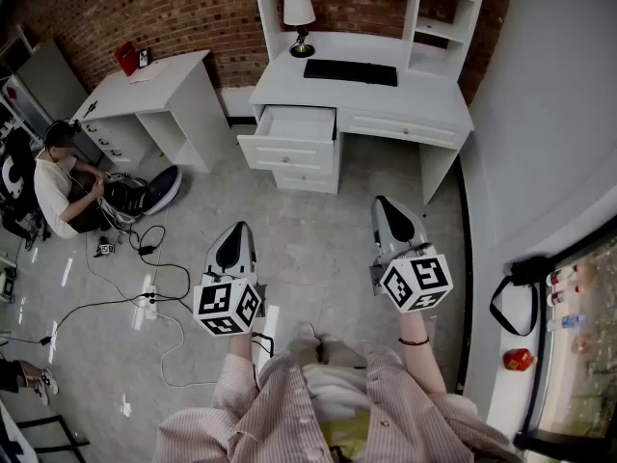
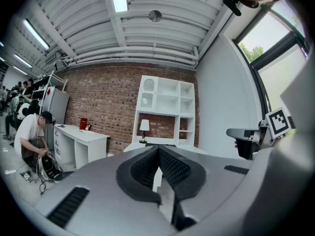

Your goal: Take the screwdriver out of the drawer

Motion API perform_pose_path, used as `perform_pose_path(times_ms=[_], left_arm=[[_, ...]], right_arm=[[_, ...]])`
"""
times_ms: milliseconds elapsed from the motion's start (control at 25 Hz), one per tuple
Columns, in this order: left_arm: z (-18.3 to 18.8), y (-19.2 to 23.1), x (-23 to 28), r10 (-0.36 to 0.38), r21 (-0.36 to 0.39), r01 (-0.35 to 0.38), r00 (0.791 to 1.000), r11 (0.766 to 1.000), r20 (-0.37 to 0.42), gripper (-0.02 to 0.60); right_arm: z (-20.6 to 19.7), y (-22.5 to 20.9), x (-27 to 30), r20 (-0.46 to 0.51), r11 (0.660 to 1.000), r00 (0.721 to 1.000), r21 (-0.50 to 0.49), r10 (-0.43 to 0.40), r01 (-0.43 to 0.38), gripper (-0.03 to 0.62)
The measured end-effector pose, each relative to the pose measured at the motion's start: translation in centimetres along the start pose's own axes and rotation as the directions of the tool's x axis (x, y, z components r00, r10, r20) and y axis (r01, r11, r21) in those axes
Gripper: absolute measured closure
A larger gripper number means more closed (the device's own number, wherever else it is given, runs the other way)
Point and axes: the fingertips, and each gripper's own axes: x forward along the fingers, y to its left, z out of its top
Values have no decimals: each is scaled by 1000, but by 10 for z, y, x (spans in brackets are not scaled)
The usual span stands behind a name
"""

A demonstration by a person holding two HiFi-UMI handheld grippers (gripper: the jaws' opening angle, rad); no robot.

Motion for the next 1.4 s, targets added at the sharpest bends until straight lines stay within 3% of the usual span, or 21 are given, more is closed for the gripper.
perform_pose_path(times_ms=[360,840,1400], left_arm=[[-7,-6,-8,9,5,-9,1000,1000,-8,581],[-28,14,11,46,-32,-47,998,998,-50,581],[-28,81,132,28,-60,-33,997,998,-77,581]], right_arm=[[-6,2,-6,12,999,999,13,30,-30,589],[-31,-12,26,-32,999,999,45,3,-2,577],[-65,-52,147,-76,996,996,76,-45,50,490]])
